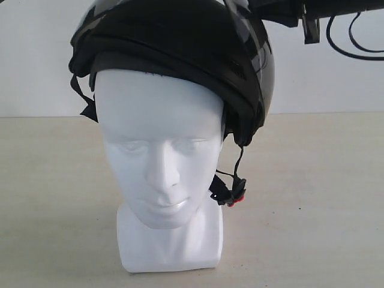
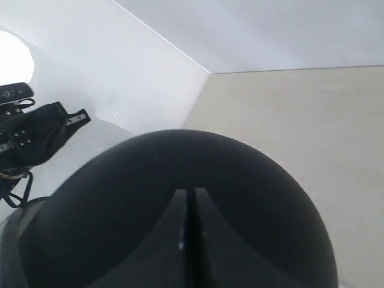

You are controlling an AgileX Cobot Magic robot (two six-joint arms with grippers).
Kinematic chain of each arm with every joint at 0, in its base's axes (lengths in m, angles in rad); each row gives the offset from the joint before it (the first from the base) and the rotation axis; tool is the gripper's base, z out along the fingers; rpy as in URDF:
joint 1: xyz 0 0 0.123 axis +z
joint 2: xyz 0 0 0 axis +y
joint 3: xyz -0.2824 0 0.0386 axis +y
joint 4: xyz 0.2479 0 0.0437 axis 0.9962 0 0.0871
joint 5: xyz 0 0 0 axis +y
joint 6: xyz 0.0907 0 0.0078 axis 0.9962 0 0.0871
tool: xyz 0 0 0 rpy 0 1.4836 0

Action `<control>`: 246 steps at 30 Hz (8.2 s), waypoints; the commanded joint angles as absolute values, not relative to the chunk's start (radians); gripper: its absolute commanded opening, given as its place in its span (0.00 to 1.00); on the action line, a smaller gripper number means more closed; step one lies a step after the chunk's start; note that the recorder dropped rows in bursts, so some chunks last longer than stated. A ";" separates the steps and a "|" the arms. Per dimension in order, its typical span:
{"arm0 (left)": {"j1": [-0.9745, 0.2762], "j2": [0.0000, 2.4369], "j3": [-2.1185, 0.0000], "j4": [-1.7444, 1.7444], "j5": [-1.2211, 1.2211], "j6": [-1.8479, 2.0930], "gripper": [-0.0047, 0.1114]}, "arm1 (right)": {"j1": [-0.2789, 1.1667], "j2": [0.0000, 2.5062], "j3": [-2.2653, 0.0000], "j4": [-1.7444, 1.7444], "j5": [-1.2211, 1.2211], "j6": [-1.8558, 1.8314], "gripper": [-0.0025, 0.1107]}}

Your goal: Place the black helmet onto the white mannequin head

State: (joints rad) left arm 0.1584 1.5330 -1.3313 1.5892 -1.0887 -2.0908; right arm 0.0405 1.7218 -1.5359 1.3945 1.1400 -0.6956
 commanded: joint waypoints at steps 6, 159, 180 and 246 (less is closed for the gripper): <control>0.056 1.532 -1.341 1.597 -1.042 -2.099 0.08 | 0.082 1.706 -1.569 1.401 1.221 -0.633 0.02; -0.073 1.194 -1.506 1.744 -1.202 -2.100 0.08 | 0.219 1.453 -1.478 1.025 1.148 -0.499 0.02; -0.074 0.983 -1.181 1.464 -0.329 -1.448 0.08 | 0.219 1.453 -1.478 1.025 1.124 -0.499 0.02; -0.164 1.455 -1.697 -0.831 1.102 0.657 0.08 | 0.219 1.453 -1.478 1.070 0.942 -0.472 0.02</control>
